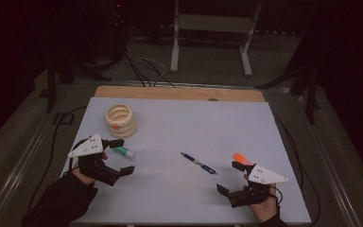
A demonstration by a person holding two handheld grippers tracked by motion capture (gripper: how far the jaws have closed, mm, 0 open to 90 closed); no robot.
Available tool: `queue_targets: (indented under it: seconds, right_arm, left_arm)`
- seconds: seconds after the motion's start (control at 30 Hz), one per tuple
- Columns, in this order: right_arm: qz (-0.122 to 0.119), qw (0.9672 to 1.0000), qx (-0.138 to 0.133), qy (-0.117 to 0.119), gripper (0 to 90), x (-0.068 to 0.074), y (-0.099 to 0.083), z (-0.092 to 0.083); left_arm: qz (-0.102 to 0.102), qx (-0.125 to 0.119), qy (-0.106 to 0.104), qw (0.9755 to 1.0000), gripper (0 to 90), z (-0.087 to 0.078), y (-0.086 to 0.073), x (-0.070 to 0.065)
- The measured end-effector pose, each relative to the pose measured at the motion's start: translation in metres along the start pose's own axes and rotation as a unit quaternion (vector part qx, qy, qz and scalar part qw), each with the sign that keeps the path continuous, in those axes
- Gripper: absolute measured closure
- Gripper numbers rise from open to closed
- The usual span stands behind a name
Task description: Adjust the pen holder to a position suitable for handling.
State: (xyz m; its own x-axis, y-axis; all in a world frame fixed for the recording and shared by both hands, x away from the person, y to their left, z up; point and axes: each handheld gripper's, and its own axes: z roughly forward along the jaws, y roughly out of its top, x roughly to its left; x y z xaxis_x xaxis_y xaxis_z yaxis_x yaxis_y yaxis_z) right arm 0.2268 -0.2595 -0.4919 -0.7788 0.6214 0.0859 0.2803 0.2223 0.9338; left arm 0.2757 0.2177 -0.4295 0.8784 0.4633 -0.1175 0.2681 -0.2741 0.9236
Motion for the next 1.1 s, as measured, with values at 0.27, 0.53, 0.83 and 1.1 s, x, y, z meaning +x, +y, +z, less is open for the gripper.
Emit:
queue_targets:
  seconds: [0.27,0.53,0.83,1.1]
  right_arm:
    - [0.002,1.0,0.0,0.003,0.0,0.0,0.0,0.0]
    - [0.0,1.0,0.0,0.003,0.0,0.001,0.0,0.0]
    - [-0.001,1.0,0.0,0.005,0.0,0.001,0.0,0.0]
    - [0.0,1.0,0.001,0.006,0.0,0.002,0.0,0.0]
  left_arm:
    - [-0.011,-0.014,0.035,0.9992,0.1,-0.006,0.013,0.018]
    - [-0.017,-0.017,0.08,0.9965,0.1,-0.007,0.021,0.033]
    - [-0.031,-0.038,0.172,0.9838,0.1,-0.009,0.027,0.056]
    - [-0.07,-0.047,0.239,0.9675,0.1,-0.009,0.03,0.086]
